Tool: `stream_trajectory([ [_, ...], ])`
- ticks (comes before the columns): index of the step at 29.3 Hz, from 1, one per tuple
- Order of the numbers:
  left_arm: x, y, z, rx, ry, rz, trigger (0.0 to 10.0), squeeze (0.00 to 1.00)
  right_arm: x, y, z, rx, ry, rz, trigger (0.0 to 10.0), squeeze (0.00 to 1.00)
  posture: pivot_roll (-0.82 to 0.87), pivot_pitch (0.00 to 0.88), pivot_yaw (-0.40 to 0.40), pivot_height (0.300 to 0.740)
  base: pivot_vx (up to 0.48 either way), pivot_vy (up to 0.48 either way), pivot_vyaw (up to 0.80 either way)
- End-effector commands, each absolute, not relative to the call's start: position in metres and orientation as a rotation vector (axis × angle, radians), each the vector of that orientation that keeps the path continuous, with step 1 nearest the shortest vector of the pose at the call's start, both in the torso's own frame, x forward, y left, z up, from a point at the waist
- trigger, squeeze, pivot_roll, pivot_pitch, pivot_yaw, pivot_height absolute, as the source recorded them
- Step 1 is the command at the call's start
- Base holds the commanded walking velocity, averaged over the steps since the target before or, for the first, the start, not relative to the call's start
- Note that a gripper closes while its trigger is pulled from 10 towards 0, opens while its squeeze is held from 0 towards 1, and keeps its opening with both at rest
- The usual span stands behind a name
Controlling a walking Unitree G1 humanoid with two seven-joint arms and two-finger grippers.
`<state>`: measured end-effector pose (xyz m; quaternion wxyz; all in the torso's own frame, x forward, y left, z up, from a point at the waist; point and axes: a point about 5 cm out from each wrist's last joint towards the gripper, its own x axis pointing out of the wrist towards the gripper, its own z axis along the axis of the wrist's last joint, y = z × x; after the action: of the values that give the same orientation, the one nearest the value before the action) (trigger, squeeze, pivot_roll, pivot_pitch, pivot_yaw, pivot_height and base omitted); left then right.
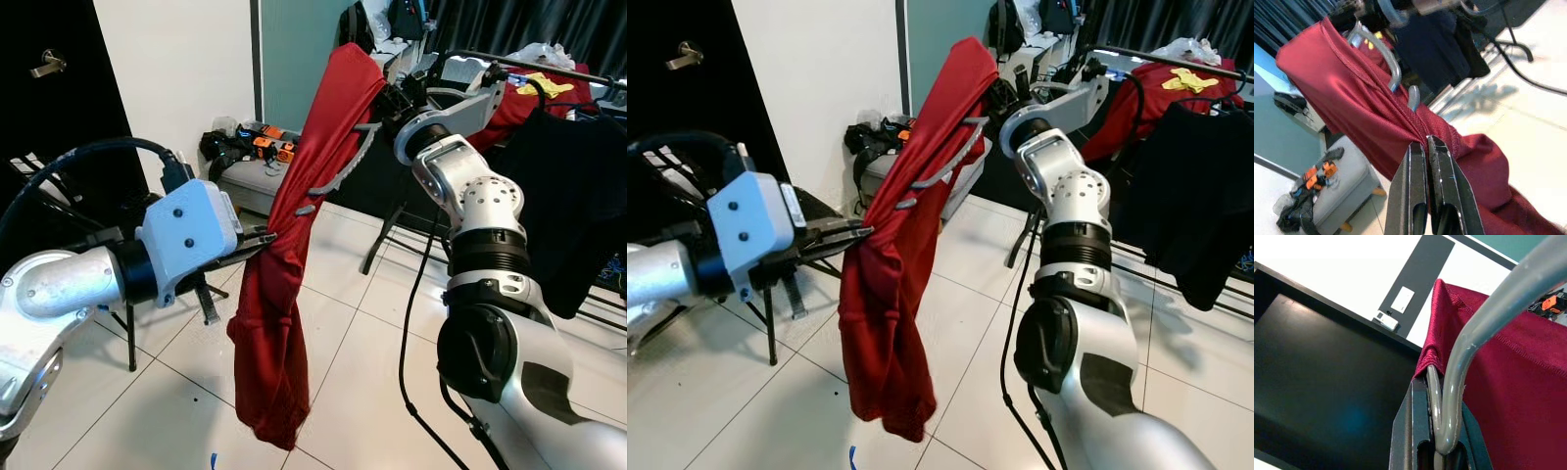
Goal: Hang hanger
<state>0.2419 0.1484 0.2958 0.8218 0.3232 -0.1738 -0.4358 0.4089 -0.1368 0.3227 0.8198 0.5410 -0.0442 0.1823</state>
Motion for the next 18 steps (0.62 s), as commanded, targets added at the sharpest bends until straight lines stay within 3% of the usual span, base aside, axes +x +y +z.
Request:
stream_trajectory([
  [1, 0.234, 0.133, 0.303, 0.648, -0.431, -1.004, 10.0, 0.0, 0.407, -0.144, 0.333, 1.127, -0.168, 0.373, 10.0, 0.0, -0.03, 0.0, -0.044, 0.74, 0.0, 0.0, 0.0],
  [5, 0.23, 0.121, 0.303, 0.624, -0.452, -1.063, 10.0, 0.0, 0.408, -0.144, 0.332, 1.101, -0.163, 0.36, 10.0, 0.0, -0.02, 0.0, -0.046, 0.74, 0.0, 0.0, 0.0],
  [9, 0.224, 0.087, 0.297, 0.61, -0.478, -1.201, 10.0, 0.0, 0.409, -0.131, 0.325, 0.97, -0.126, 0.337, 10.0, 0.0, -0.02, 0.0, -0.05, 0.74, 0.0, 0.0, 0.0],
  [18, 0.224, 0.066, 0.299, 0.571, -0.519, -1.255, 10.0, 0.0, 0.409, -0.123, 0.321, 0.891, -0.108, 0.333, 10.0, 0.0, -0.02, 0.0, -0.05, 0.74, 0.0, 0.0, 0.0],
])
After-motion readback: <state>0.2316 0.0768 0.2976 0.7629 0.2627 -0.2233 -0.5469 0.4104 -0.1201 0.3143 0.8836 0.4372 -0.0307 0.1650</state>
